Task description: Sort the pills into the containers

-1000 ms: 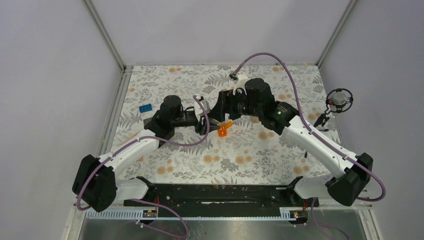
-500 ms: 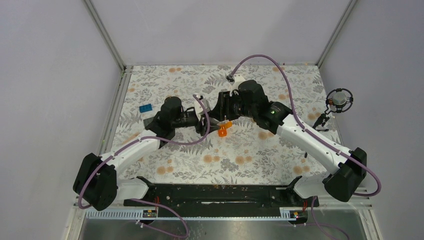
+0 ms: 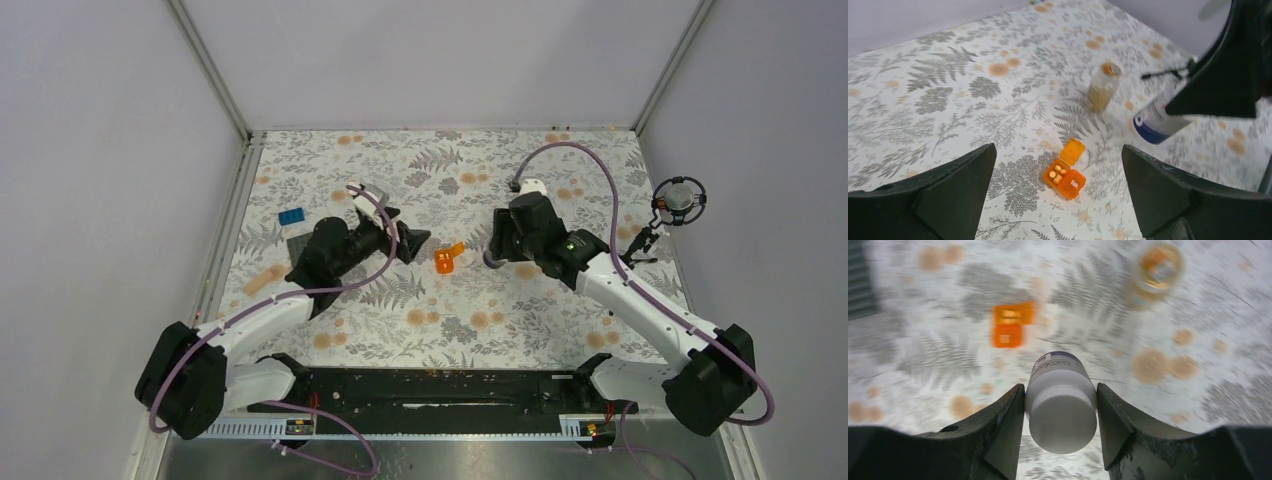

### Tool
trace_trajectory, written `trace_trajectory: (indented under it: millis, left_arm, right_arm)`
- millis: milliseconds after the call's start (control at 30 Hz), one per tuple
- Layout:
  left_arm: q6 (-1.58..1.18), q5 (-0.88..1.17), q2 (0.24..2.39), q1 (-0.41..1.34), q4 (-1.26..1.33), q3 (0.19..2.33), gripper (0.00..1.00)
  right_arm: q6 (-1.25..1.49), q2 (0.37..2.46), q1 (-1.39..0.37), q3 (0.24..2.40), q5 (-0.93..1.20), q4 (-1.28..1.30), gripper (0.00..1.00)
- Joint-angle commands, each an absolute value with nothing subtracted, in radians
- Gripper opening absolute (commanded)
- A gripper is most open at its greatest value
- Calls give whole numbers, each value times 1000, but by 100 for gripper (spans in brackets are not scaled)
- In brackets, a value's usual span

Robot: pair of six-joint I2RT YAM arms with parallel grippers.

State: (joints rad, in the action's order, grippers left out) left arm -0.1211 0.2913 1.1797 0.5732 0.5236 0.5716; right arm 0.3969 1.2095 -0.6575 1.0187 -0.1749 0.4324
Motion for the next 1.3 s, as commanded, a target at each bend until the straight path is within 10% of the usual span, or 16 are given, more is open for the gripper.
trace_trajectory:
  millis: [0, 400, 900, 1267]
  left_arm:
    - [-336, 31, 1089, 568, 603, 550, 99]
    - [-612, 47, 1158, 506, 322, 600, 98]
    - [-702, 136, 1334, 505, 301, 574, 92]
    - [-765, 230, 1443, 529, 349, 577, 73]
  right_arm:
    - [377, 1191, -552, 908, -321, 452, 31]
    - [414, 1353, -455, 842, -431, 392, 41]
    - [305, 1336, -449, 971, -402, 492, 86]
    - [341, 1240, -450, 1069, -118, 509, 72]
